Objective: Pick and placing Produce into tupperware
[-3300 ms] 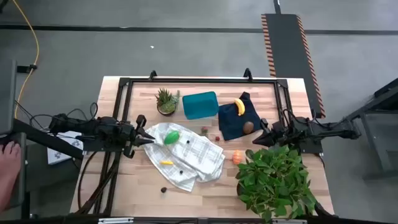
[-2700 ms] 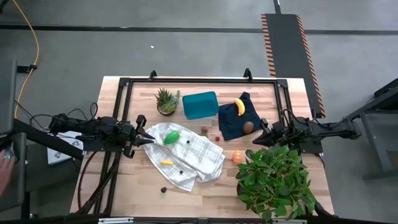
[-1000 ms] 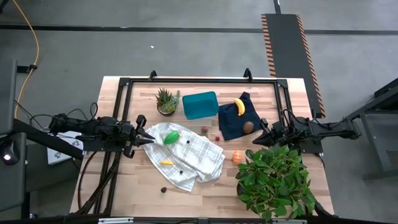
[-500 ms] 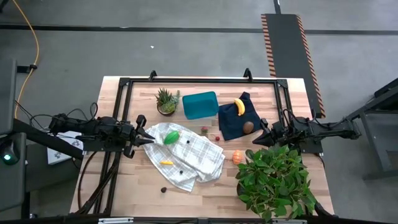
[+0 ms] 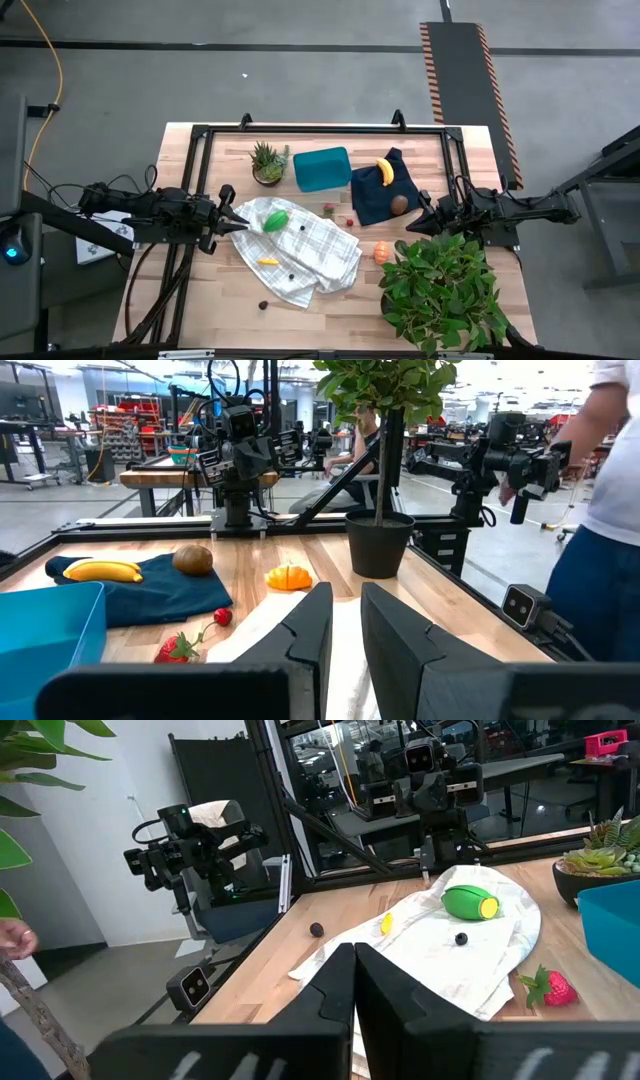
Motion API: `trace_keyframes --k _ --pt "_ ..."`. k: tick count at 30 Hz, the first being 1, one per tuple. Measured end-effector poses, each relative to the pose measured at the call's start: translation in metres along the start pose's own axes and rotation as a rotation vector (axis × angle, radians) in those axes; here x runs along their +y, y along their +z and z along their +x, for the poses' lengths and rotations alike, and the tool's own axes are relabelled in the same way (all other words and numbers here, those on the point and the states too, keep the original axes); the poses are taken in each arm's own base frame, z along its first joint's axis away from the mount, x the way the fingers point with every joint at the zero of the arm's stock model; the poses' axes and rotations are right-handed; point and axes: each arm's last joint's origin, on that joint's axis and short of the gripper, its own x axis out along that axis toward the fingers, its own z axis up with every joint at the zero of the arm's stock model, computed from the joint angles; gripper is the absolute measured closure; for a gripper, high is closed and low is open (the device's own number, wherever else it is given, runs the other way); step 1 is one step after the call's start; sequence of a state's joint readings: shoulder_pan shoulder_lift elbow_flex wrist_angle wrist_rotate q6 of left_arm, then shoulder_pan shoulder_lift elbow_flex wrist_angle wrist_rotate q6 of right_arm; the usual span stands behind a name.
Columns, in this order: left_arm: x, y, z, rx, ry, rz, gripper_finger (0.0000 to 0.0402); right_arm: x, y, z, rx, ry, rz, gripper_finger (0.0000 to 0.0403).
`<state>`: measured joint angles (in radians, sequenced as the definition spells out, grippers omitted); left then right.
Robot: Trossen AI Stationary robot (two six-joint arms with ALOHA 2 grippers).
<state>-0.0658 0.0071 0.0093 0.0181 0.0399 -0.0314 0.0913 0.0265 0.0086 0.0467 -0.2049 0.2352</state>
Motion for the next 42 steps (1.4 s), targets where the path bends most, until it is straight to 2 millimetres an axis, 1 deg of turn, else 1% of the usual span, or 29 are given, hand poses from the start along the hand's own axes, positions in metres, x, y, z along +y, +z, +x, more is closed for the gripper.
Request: trace_keyframes --k 8,11,13,16,18,23,27,29,32,34,38,40,42 --pt "0.0 0.0 0.0 0.0 0.0 0.0 0.0355 0.0 0.0 0.0 0.0 -0.001 0.002 0.0402" --pt "0.0 0.0 0.0 0.0 0.0 0.0 0.0355 0.0 0.001 0.0 -0.006 0.005 0.088 0.0402" --pt "0.0 0.0 0.0 0.0 0.0 0.0 0.0355 0.001 0.005 0.0 -0.048 0.018 0.158 0.0402" --pt "0.0 0.0 0.0 0.0 0.0 0.0 0.0355 0.004 0.015 -0.001 -0.147 0.063 0.291 0.0402" --pt "0.0 0.0 0.0 0.0 0.0 0.0 0.0355 0.005 0.022 -0.003 -0.216 0.088 0.349 0.0402" --pt "0.0 0.0 0.0 0.0 0.0 0.0 0.0355 0.006 0.039 -0.009 -0.458 0.047 0.481 0.0402" --pt "0.0 0.0 0.0 0.0 0.0 0.0 0.0355 0.004 0.048 -0.014 -0.633 -0.04 0.534 0.0402" --pt "0.0 0.0 0.0 0.0 0.0 0.0 0.0355 0.001 0.052 -0.017 -0.728 -0.148 0.526 0.0402" --pt "0.0 0.0 0.0 0.0 0.0 0.0 0.0355 -0.001 0.057 -0.023 -0.857 -0.289 0.558 0.0402" --pt "0.0 0.0 0.0 0.0 0.0 0.0 0.0355 -0.001 0.066 -0.028 -0.934 -0.372 0.54 0.0402" --pt "0.001 0.0 0.0 0.0 0.028 0.031 0.0355 0.007 0.093 -0.043 -1.048 -0.461 0.447 0.0402" --pt "0.001 0.0 0.0 0.0 0.034 0.034 0.0355 0.014 0.113 -0.053 -1.078 -0.476 0.383 0.0402" --pt "0.001 0.0 0.0 -0.001 0.033 0.027 0.0355 0.02 0.133 -0.06 -1.072 -0.503 0.323 0.0402"
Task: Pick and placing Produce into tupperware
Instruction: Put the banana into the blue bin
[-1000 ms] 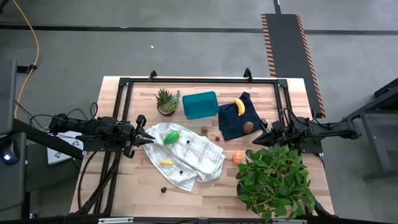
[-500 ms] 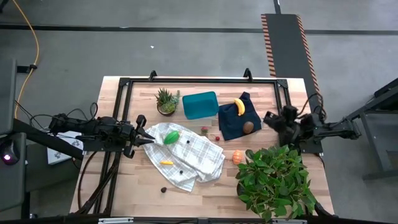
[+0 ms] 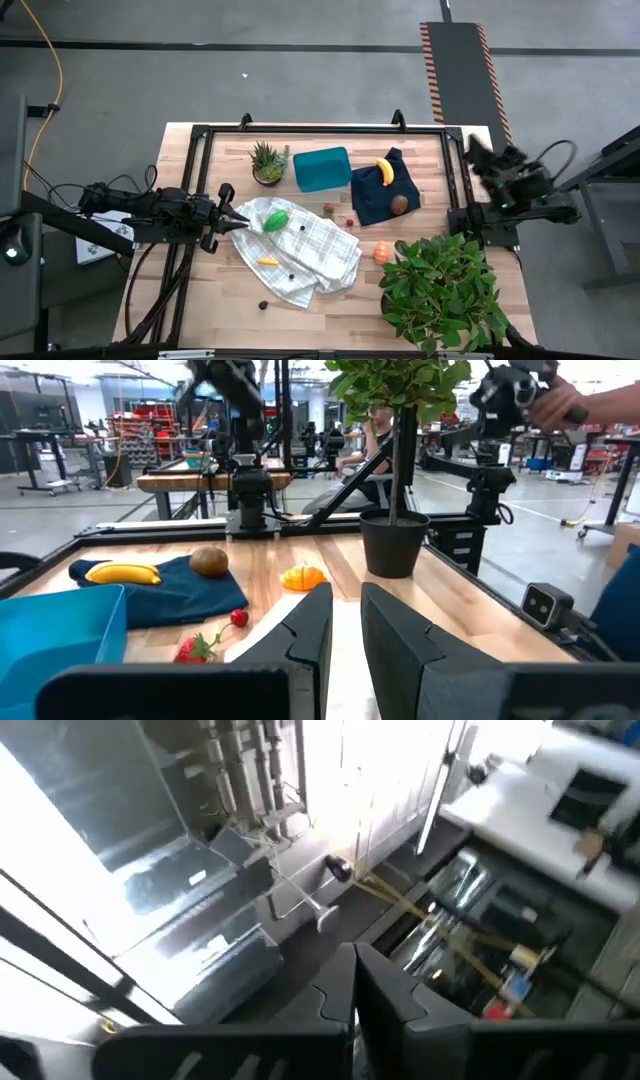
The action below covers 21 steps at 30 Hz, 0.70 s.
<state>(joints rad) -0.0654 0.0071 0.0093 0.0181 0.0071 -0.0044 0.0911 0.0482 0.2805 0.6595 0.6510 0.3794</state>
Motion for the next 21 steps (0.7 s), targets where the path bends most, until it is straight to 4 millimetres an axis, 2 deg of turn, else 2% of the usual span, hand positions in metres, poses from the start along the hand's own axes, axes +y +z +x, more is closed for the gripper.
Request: trace_keyframes --k 5,11,18,21 --pt "0.0 0.0 0.0 0.0 0.0 0.0 0.0355 0.031 0.015 0.033 0.154 -0.129 -0.172 0.0402" --pt "0.0 0.0 0.0 0.0 0.0 0.0 0.0355 0.055 0.006 0.07 0.394 -0.396 -0.3 0.0402" --pt "0.0 0.0 0.0 0.0 0.0 -0.009 0.0355 0.085 0.004 0.108 0.546 -0.54 -0.357 0.0402" --pt "0.0 0.0 0.0 0.001 -0.014 -0.101 0.0355 0.096 0.004 0.122 0.589 -0.588 -0.411 0.0402"
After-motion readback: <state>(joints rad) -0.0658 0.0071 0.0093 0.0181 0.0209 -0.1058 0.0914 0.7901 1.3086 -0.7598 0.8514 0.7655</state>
